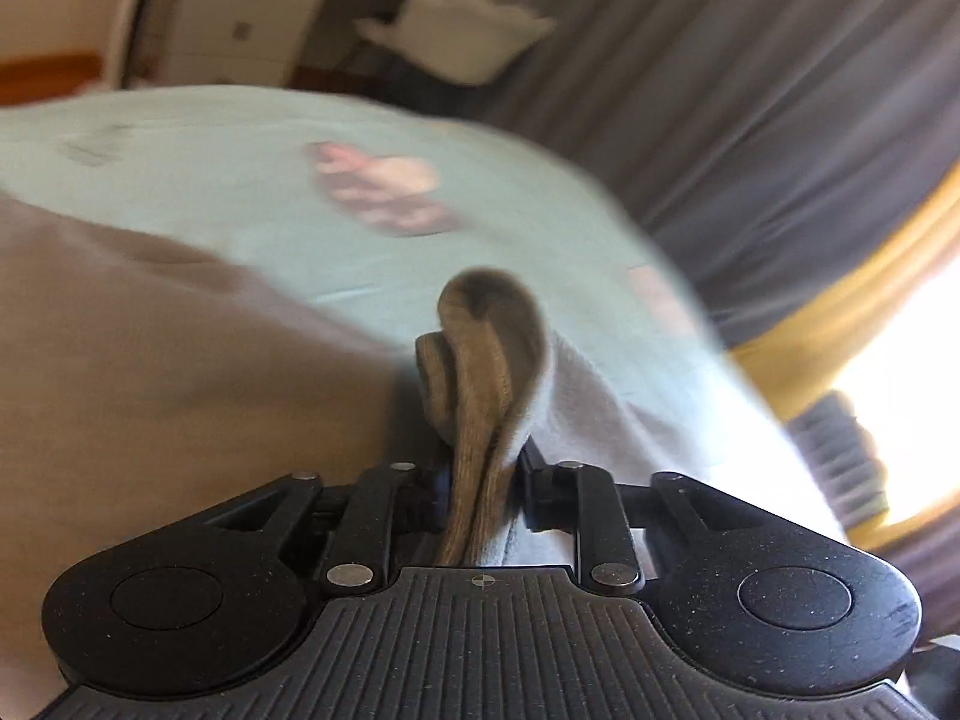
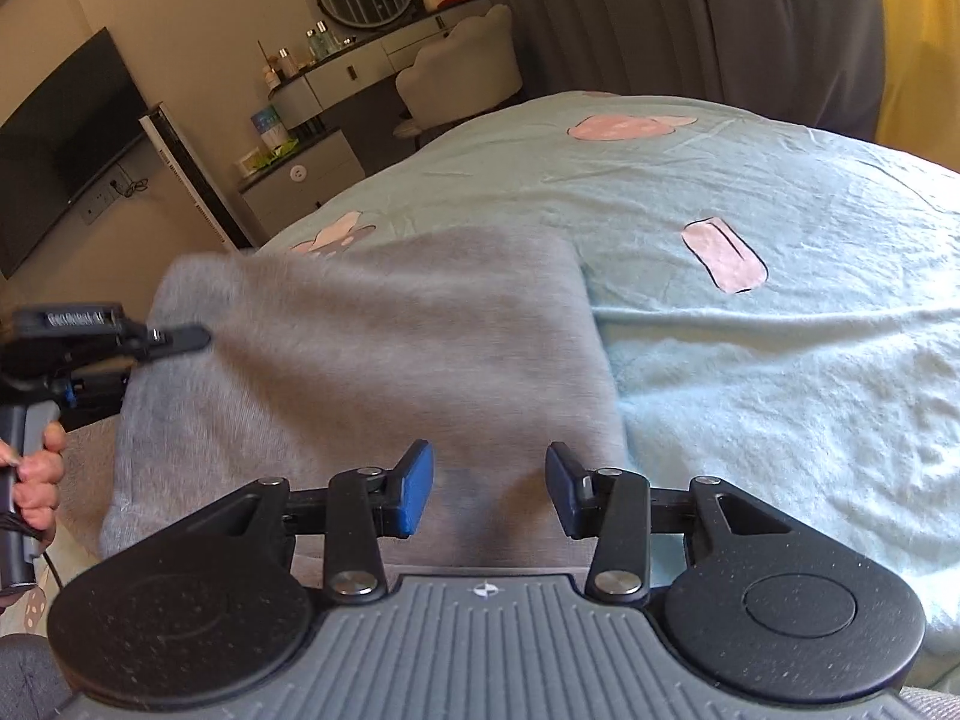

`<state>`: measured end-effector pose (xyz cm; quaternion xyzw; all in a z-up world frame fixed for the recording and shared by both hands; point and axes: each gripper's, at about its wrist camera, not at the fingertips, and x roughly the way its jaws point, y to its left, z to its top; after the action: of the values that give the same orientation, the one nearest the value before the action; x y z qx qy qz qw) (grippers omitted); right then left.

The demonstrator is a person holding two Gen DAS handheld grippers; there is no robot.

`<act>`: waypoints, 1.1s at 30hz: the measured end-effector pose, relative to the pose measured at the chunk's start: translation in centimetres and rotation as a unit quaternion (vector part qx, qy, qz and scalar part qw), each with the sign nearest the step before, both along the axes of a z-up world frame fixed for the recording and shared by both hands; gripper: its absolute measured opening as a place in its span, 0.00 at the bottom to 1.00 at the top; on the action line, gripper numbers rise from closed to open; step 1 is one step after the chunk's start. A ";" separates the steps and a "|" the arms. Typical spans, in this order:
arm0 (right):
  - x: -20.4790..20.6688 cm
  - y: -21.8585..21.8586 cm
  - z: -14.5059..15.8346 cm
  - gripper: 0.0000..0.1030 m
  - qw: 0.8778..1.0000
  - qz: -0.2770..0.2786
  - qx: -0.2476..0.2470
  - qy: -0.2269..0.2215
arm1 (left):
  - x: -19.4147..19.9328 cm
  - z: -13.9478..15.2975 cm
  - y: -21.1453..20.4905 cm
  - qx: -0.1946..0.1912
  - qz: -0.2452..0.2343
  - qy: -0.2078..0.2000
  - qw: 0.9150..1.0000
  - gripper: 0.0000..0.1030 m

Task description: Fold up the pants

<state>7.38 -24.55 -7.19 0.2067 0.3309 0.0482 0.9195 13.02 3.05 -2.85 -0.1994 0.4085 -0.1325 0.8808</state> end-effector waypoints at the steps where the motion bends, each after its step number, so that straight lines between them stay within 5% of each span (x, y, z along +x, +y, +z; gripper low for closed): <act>1: 0.1 0.1 0.0 0.41 1.000 0.004 -0.002 0.002 | -0.1 -0.6 0.5 0.013 0.014 0.014 1.000 0.31; 2: 0.2 0.3 0.0 0.41 1.000 0.006 -0.007 0.005 | -0.4 -1.0 1.1 0.008 0.017 0.024 1.000 0.34; 3: 0.2 0.4 -0.1 0.41 1.000 0.006 -0.011 0.008 | -0.8 -1.1 1.8 -0.006 0.013 0.033 0.999 0.53; 5: 0.2 0.5 0.0 0.41 1.000 0.007 -0.011 0.006 | -2.0 -1.4 2.3 -0.036 -0.004 0.043 0.998 0.73; 11: 0.4 0.0 0.0 0.41 1.000 0.001 -0.004 0.007 | -5.6 -2.7 1.9 -0.032 -0.024 0.069 0.997 0.74; 18: 0.1 0.5 0.3 0.44 1.000 0.005 -0.018 0.001 | -4.0 -4.2 1.9 -0.038 -0.014 0.098 0.994 0.69; 27: 0.5 1.1 0.2 0.46 0.999 0.011 -0.040 0.009 | -5.6 -3.7 -1.4 0.088 -0.054 0.056 0.993 0.60; 33: 0.7 1.4 0.0 0.49 0.999 0.014 -0.051 0.013 | -5.4 -3.7 -1.9 0.091 -0.056 0.048 0.993 0.55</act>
<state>8.08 -23.10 -7.22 0.1561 0.3477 0.0412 0.9236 7.63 1.17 -6.57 -0.1015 0.4715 -0.1339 0.8657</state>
